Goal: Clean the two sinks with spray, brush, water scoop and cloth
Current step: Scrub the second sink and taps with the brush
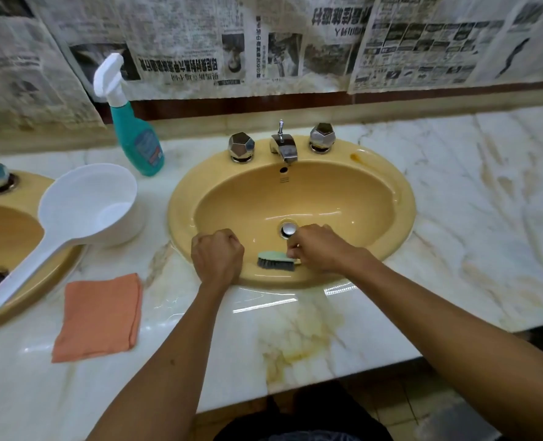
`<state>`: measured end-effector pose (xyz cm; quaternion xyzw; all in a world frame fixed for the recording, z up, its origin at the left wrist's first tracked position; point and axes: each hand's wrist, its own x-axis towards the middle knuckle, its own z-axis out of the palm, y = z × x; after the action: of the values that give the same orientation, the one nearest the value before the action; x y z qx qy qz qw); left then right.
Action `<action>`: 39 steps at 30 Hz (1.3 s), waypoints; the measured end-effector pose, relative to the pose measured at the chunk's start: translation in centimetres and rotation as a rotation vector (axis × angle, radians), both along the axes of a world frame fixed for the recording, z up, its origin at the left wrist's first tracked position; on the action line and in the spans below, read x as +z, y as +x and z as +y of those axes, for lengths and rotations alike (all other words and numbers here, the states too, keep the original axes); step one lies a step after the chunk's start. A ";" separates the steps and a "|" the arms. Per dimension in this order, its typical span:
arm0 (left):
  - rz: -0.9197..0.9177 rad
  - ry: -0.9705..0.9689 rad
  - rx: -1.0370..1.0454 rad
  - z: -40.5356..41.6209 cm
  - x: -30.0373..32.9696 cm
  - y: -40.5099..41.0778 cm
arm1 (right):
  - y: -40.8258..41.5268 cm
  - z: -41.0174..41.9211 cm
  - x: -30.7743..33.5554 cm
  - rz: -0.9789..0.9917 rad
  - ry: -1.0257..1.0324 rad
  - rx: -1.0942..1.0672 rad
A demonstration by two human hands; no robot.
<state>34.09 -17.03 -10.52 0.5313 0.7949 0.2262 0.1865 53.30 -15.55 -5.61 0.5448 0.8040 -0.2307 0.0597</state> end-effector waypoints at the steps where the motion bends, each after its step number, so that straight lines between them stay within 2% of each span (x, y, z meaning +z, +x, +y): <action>1: -0.008 0.001 0.009 0.0 0.0 0.0 | -1.1 -0.7 0.3 -0.012 0.062 0.024; 3: -0.017 0.014 0.019 -0.1 0.1 -0.1 | -1.1 -1.4 1.4 -0.153 0.130 0.029; 6: -0.024 0.036 0.018 -0.3 0.4 0.0 | 2.4 -1.8 2.7 -0.377 0.108 -0.068; 9: -0.036 0.043 0.022 -0.4 0.5 0.0 | 1.9 -2.4 2.4 -0.364 0.113 -0.153; 12: -0.046 0.048 0.015 -0.6 0.6 0.0 | -2.2 -3.4 1.6 -0.314 0.236 -0.036; 14: -0.044 0.040 0.014 -0.6 0.6 0.0 | -2.4 -4.1 2.0 -0.376 0.308 0.018; 17: -0.040 0.036 0.010 -0.6 0.7 -0.1 | 1.6 -3.8 2.8 -0.489 0.247 -0.099; 20: -0.009 0.030 -0.003 -0.4 0.4 -0.2 | 1.0 -4.2 2.3 -0.426 0.217 -0.218; 24: 0.044 0.037 -0.073 -0.3 -0.4 -0.5 | -5.4 -6.7 0.3 -0.273 0.261 -0.183; 30: 0.091 0.019 -0.151 0.2 -1.3 -0.8 | 1.7 -10.9 -1.0 -0.194 0.415 -0.435; 32: 0.095 0.010 -0.155 0.2 -1.3 -0.8 | 2.0 -11.4 -1.4 -0.187 0.407 -0.426; 36: 0.095 0.010 -0.175 0.0 -1.1 -0.9 | -2.9 -9.8 -2.1 -0.153 0.333 -0.308; 39: 0.098 0.002 -0.189 0.0 -0.9 -0.9 | -5.1 -10.3 -2.8 -0.217 0.413 -0.231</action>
<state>33.18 -16.99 -11.47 0.6144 0.7493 0.1819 0.1674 48.24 -25.80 -8.38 0.6553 0.7554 -0.0070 0.0063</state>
